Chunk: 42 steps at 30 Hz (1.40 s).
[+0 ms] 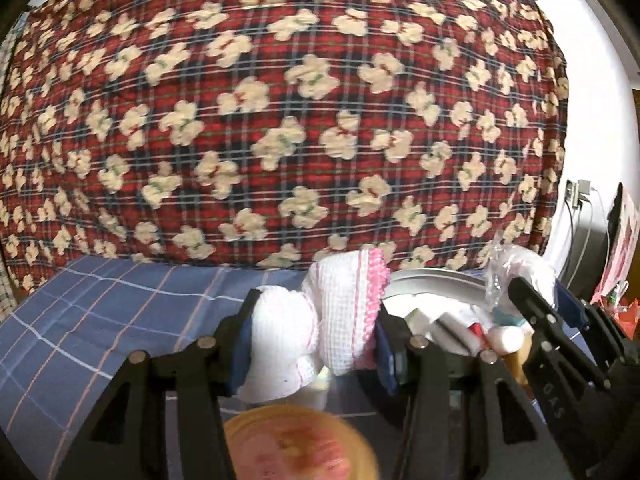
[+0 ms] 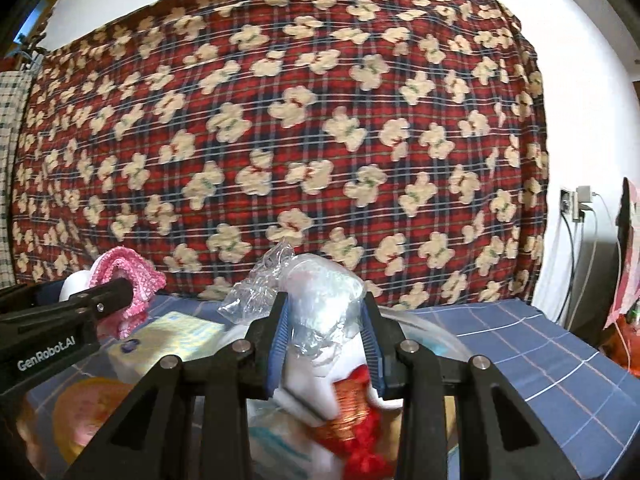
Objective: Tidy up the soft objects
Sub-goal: 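Carry the towel roll and plastic bag with both tools over the tin, then lower and open both tools releasing the roll and bag into the tin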
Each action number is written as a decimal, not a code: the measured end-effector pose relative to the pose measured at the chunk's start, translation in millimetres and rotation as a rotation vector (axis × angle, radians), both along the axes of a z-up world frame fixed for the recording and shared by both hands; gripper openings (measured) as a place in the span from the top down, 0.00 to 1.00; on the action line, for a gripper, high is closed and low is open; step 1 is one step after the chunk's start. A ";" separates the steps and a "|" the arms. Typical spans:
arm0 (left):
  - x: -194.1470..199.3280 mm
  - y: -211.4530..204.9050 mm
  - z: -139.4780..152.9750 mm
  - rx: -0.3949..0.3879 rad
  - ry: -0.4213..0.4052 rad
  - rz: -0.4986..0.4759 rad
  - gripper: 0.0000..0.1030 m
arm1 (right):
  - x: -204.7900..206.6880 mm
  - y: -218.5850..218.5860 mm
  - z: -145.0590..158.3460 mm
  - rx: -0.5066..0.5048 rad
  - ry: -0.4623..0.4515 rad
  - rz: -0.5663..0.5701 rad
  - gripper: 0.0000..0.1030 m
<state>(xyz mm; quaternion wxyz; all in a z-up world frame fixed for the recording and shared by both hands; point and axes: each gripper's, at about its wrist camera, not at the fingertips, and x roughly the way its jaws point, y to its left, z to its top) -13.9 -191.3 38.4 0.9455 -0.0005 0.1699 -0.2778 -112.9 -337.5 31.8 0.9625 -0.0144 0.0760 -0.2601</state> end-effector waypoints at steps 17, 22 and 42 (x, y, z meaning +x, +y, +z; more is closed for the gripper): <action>-14.9 -92.7 6.7 0.029 0.012 -0.119 0.52 | -10.1 -74.1 4.3 0.023 -0.005 -0.121 0.64; -16.4 -114.2 4.3 0.039 0.027 -0.131 0.52 | -11.4 -91.6 4.1 0.030 -0.001 -0.147 0.64; -3.8 -161.0 -14.2 0.102 0.104 -0.116 0.52 | 8.3 -131.0 -2.5 0.098 0.071 -0.149 0.64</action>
